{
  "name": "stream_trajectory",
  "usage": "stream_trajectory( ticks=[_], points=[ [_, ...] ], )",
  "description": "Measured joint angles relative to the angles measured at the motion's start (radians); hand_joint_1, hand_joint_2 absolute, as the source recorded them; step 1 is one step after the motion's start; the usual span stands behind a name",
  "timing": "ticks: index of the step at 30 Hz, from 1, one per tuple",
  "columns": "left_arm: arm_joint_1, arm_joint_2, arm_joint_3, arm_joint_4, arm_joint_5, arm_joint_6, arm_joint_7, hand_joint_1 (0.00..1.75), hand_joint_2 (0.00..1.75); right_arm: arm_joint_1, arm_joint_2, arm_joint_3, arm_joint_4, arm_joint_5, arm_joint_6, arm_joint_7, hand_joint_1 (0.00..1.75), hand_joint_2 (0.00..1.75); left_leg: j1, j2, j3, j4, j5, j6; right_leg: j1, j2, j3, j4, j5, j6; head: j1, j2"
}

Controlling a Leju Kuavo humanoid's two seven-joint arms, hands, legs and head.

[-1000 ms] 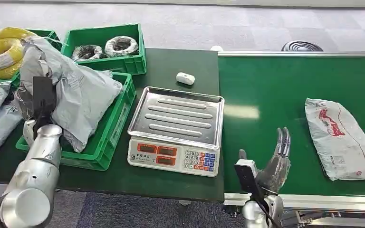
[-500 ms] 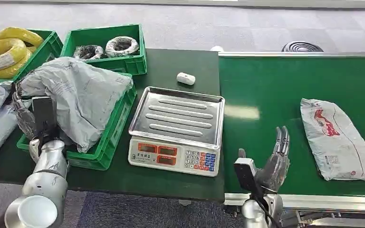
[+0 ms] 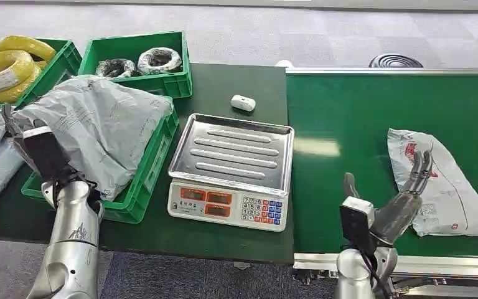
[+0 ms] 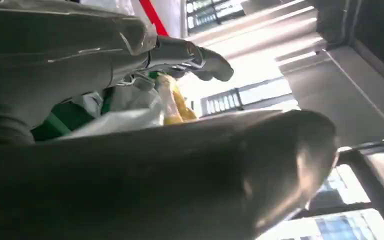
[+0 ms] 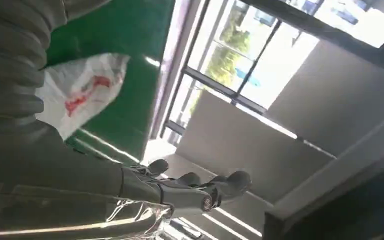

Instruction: Moved the parcel from conveyor to table for the left to box.

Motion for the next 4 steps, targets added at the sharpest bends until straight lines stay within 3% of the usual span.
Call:
stream_trajectory(
  ticks=[4],
  points=[
    [0.065, 0.004, -0.11, -0.178, 0.059, -0.005, 0.0, 0.0, 0.0, -0.003, 0.0, 0.0, -0.092, -0.005, 0.0, 0.0, 0.0, 1.75, 0.0, 0.0, 0.0, 0.0, 0.0, 0.0, 0.0, 0.0, 0.0, 0.0, 0.0, 0.0, 0.0, 0.0]
  ],
)
